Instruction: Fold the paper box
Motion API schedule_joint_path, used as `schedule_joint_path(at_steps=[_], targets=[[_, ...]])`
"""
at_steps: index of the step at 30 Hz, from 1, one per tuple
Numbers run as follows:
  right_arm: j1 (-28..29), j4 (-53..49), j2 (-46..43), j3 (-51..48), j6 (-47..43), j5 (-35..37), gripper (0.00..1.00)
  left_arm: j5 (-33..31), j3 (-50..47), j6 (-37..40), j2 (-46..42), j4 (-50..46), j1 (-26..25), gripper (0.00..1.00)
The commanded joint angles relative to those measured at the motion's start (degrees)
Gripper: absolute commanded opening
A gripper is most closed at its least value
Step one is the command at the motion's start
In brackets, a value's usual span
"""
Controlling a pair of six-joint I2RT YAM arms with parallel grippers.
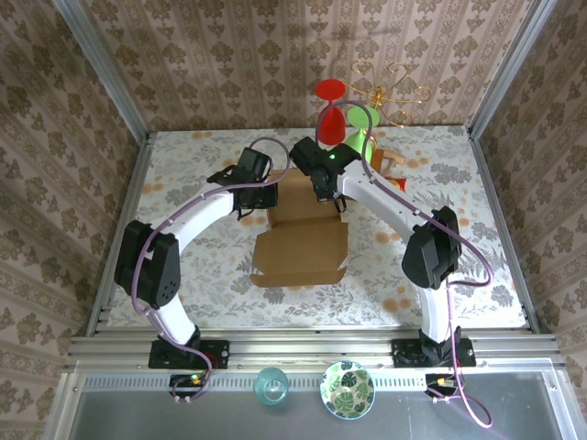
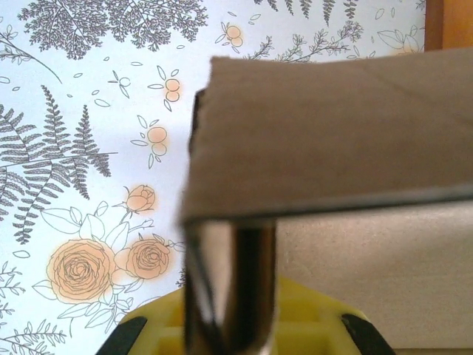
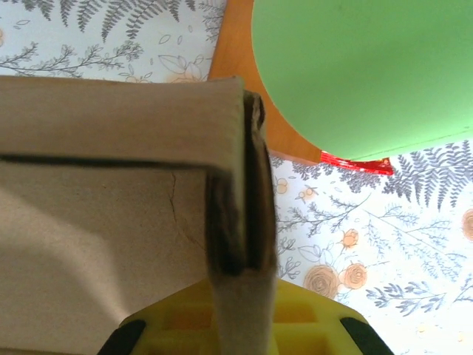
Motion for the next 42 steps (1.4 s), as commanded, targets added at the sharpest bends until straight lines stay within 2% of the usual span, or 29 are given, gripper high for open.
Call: schedule_joint_path(at_steps=[1, 6, 12, 14, 17, 18, 20, 22, 28, 35, 37, 42], targets=[[0.62, -6.19, 2.48, 2.33, 2.52, 8.35, 0.0, -1.91, 0.62, -0.68, -1.44, -2.31, 0.58, 0.0], [1.86, -6.91, 2.88, 2.5, 3.57, 11.1, 0.0, -3.26, 2.61, -0.73, -0.82, -4.31, 0.22, 0.0], [1.97, -1.77, -0.16, -0.92, 3.49, 8.15, 0.0, -4.41, 2.25, -0.78, -1.87, -3.61, -0.04, 0.02], [1.97, 2.96, -2.86, -5.12, 2.97, 7.15, 0.0, -3.75, 2.04, -1.24, -2.85, -3.28, 0.26, 0.19], [1.8, 12.97, -8.24, -13.18, 1.49, 5.23, 0.0, -1.96, 2.57, -2.09, -4.54, -3.25, 0.58, 0.33], [1.79, 16.8, -9.88, -15.59, 1.06, 4.58, 0.0, -1.32, 2.67, -2.17, -5.42, -3.04, 0.58, 0.41], [1.79, 21.77, -12.52, -19.27, 0.85, 4.14, 0.0, 0.0, 2.93, -3.08, -6.69, -3.05, 0.66, 0.5], [1.7, 25.24, -13.94, -21.76, 0.84, 3.84, 0.0, 1.94, 2.94, -4.06, -8.06, -2.88, 0.62, 0.53], [1.17, 23.97, -12.99, -21.56, 4.55, 3.7, 0.0, 4.32, 2.11, -8.38, -12.5, -4.51, 0.74, 0.54], [0.91, 22.83, -13.33, -22.52, 14.17, 3.65, 0.0, -1.42, -0.55, -16.43, -22.89, -6.47, 0.75, 0.51], [0.8, 22.18, -13.37, -22.52, 18.73, 3.26, 0.0, -5.53, -1.52, -21.66, -26.54, -10.71, 1.07, 0.52], [0.67, 21.72, -12.77, -22.1, 28.56, 0.3, 0.0, -9.69, -4.51, -36.31, -34.38, -22.35, 0.63, 0.47]])
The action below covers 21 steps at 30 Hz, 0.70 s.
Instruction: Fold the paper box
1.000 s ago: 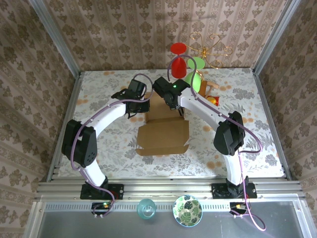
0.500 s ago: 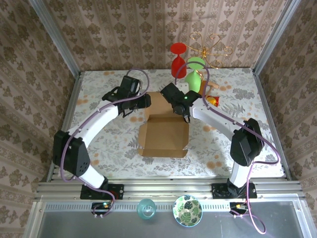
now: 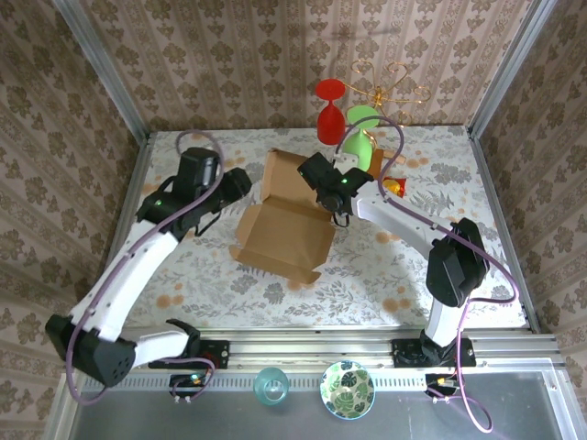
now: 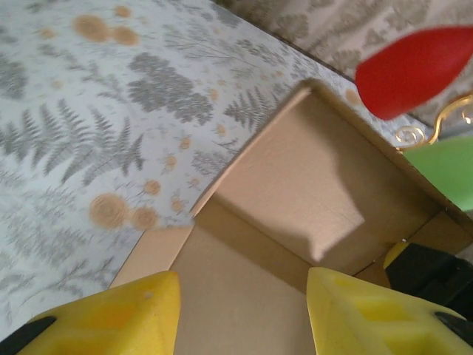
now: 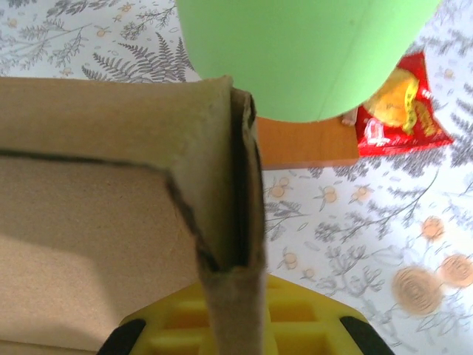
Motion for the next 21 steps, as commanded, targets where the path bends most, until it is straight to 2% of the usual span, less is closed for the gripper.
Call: schedule_joint_path(at_steps=[1, 4, 8, 15, 21], targets=[[-0.25, -0.91, -0.05, 0.17, 11.09, -1.69, 0.0, -5.4, -3.09, -14.08, -4.25, -12.21, -1.13, 0.47], [-0.25, -1.75, 1.69, 1.83, 13.64, -3.27, 0.0, -6.25, -4.83, -20.54, -7.53, -17.23, -3.18, 0.46], [-0.24, -2.53, 2.79, 2.32, 15.88, -3.82, 0.0, -3.13, -9.52, -26.37, -10.84, -16.84, -4.22, 0.47], [-0.21, -3.11, 3.68, 2.54, 18.28, -4.53, 0.0, 0.13, -15.6, -30.64, -11.92, -12.73, -5.44, 0.54], [-0.32, -2.95, 4.11, 2.85, 19.28, -6.06, 0.0, -0.53, -17.56, -32.63, -11.47, -13.41, -6.52, 0.55]])
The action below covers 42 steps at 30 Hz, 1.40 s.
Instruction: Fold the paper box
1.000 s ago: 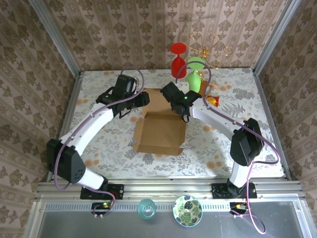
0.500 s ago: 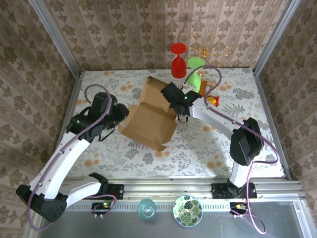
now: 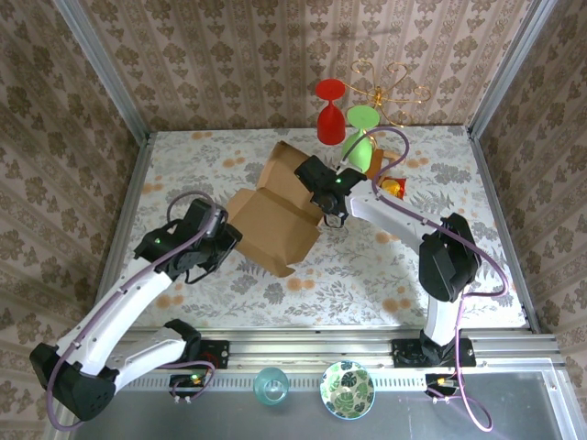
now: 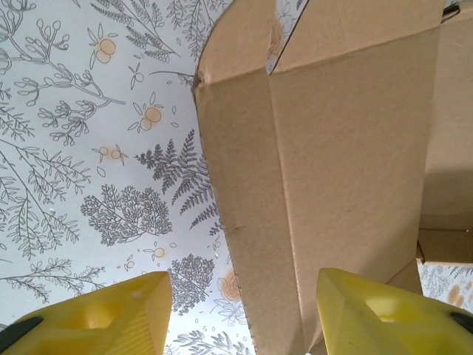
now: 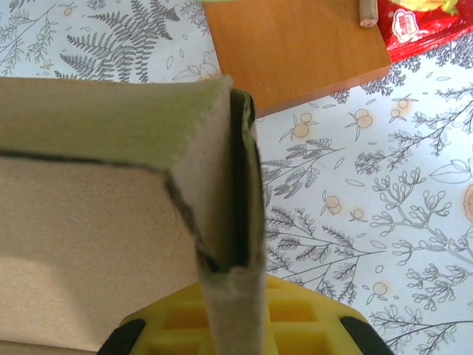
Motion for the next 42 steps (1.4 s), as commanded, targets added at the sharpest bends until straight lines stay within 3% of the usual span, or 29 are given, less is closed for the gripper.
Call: schedule_joint_path(at_steps=[1, 3, 7, 13, 18, 23, 24, 28, 31, 37, 42], targets=[[-0.32, -1.16, 0.86, 1.79, 3.09, -0.2, 0.0, -0.12, -1.24, -3.58, -0.16, 0.0, -0.56, 0.56], [-0.54, -0.94, 0.8, 1.7, 3.35, -0.99, 0.0, -1.08, -2.75, -3.68, -0.39, 2.04, -0.66, 0.57], [-0.9, -0.67, 0.77, 1.66, 4.3, -2.68, 0.0, -0.91, -8.7, -3.6, -0.35, 15.88, -0.62, 0.57], [-1.61, -0.81, 0.42, 1.28, 5.42, -4.97, 0.0, -2.83, -8.88, -4.18, 1.27, 18.91, -0.88, 0.52], [-1.69, -0.9, 0.07, 0.66, 5.56, -5.34, 0.0, -4.16, -8.06, -2.97, 2.29, 18.84, -0.92, 0.25], [-1.61, -0.33, -0.33, -0.5, 6.67, -7.05, 0.0, -7.81, -1.68, 1.51, 5.32, 8.21, -1.03, 0.0], [-1.67, -0.23, -0.21, -0.5, 6.89, -8.47, 0.0, -8.87, -0.04, 4.07, 6.12, 6.31, -0.78, 0.0], [-1.19, -1.13, -0.06, 0.67, 5.28, -14.08, 0.44, -8.98, 7.07, 18.99, 10.89, 0.65, 2.94, 0.0], [-0.49, -1.1, -3.13, -0.76, 0.15, -16.32, 0.66, -6.54, 12.6, 34.59, 14.73, -1.86, 7.64, 0.0], [-0.38, 19.74, -18.84, -16.42, -18.83, -28.92, 0.68, -6.24, 24.62, 60.84, 23.09, -8.3, 13.61, 0.0], [-1.4, 26.29, -25.21, -21.88, -33.75, -32.75, 0.66, 1.0, 32.16, 79.14, 27.05, -6.74, 14.43, 0.0]])
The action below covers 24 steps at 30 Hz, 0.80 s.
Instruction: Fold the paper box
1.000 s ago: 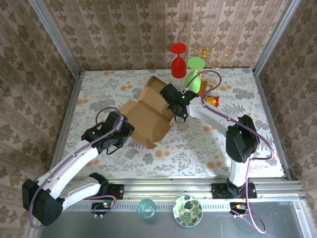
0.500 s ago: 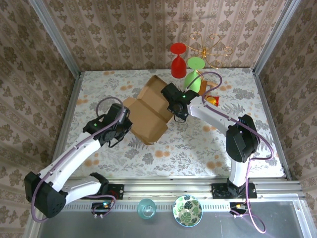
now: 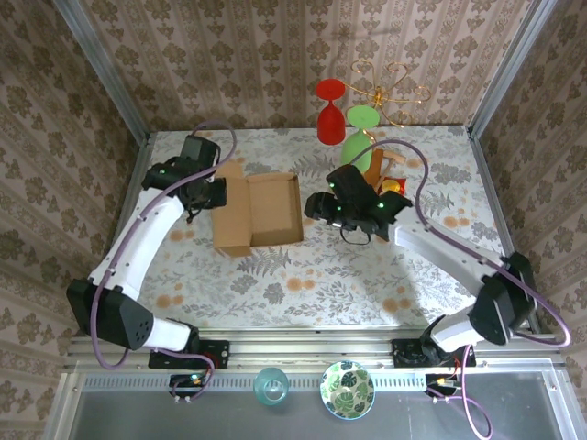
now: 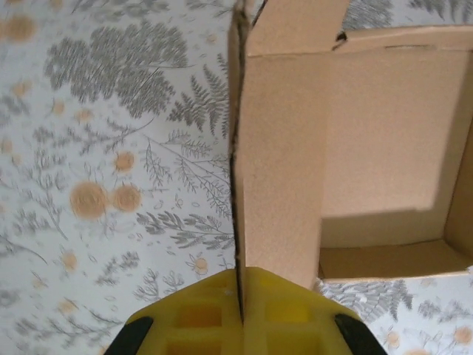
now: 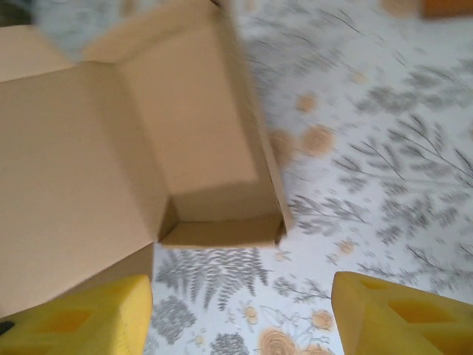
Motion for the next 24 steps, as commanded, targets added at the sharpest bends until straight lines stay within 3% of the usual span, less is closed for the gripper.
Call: schedule_joint_path(at_steps=[1, 6, 10, 13, 18, 24], targets=[[-1.13, 12.19, -2.25, -3.59, -15.47, -5.82, 0.65, 5.42, 6.27, 20.62, 2.76, -1.98, 0.01, 0.0], [-5.53, 34.99, -3.21, -11.21, -30.72, -11.94, 0.67, 6.78, 14.44, 34.2, 9.88, -3.96, -3.01, 0.0], [-10.09, 41.62, 4.09, -8.82, -39.68, -19.53, 0.67, 8.35, 17.48, 47.77, 12.9, -4.47, -7.44, 0.0], [-11.53, 51.05, 7.46, -9.89, -47.15, -21.67, 0.69, 10.18, 19.16, 53.49, 13.7, -4.64, -8.34, 0.0], [-11.89, 44.02, 12.66, -3.61, -56.41, -22.7, 0.71, 10.13, 23.21, 56.65, 16.49, -6.58, -8.64, 0.0], [-12.03, 41.98, 15.53, 0.13, -59.7, -23.25, 0.69, 10.76, 23.59, 59.91, 17.4, -6.81, -9.92, 0.0]])
